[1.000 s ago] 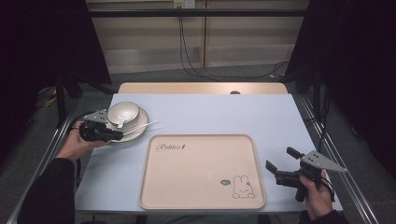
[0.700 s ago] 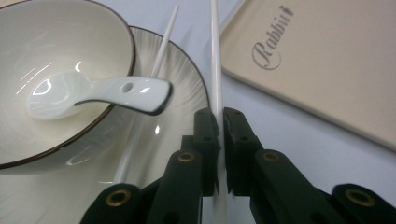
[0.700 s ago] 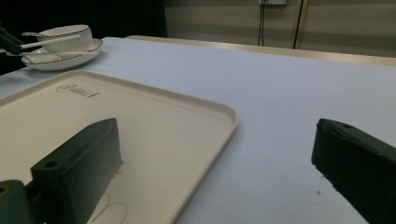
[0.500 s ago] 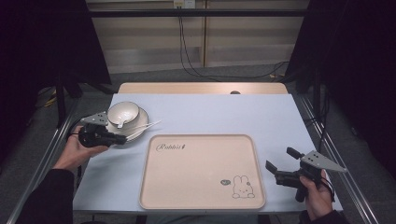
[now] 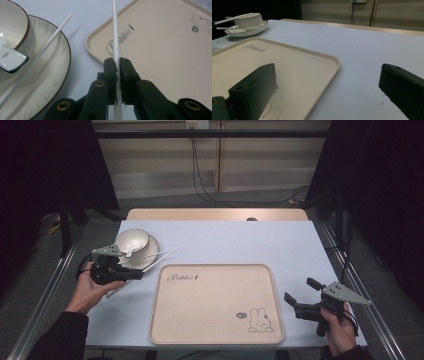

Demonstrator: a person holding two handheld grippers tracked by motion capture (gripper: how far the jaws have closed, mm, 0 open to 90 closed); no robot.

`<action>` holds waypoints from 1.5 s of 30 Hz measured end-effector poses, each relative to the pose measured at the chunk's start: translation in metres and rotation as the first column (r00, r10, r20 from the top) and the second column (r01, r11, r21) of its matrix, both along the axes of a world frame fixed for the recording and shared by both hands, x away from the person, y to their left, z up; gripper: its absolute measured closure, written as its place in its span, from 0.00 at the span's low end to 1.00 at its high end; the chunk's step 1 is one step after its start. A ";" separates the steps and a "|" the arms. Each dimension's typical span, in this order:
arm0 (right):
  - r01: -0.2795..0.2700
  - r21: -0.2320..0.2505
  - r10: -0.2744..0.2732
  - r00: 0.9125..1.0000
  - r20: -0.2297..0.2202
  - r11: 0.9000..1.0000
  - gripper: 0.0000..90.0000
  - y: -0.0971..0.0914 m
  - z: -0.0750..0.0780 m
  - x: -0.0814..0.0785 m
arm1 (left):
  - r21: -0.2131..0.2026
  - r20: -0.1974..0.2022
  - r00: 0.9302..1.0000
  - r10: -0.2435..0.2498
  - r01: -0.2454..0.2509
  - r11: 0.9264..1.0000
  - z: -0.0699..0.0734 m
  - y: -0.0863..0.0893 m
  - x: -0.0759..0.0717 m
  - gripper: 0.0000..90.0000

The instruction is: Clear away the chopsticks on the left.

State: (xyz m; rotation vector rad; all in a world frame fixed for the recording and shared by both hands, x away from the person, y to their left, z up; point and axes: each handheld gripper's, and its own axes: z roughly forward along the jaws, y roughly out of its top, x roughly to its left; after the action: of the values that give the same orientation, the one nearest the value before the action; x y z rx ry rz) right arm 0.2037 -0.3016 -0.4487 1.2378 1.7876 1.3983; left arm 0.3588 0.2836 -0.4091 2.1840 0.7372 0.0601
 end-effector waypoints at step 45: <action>-0.017 -0.019 0.017 1.000 0.001 1.000 0.01 0.002 0.000 0.000 | 0.013 -0.193 0.812 0.550 -0.559 0.829 -0.023 -0.082 -0.065 0.95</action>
State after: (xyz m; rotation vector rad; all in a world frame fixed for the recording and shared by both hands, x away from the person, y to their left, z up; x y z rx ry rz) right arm 0.2037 -0.3001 -0.4491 1.2149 1.8106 1.3872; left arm 0.2935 0.2013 -0.4322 1.8774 1.4599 0.1348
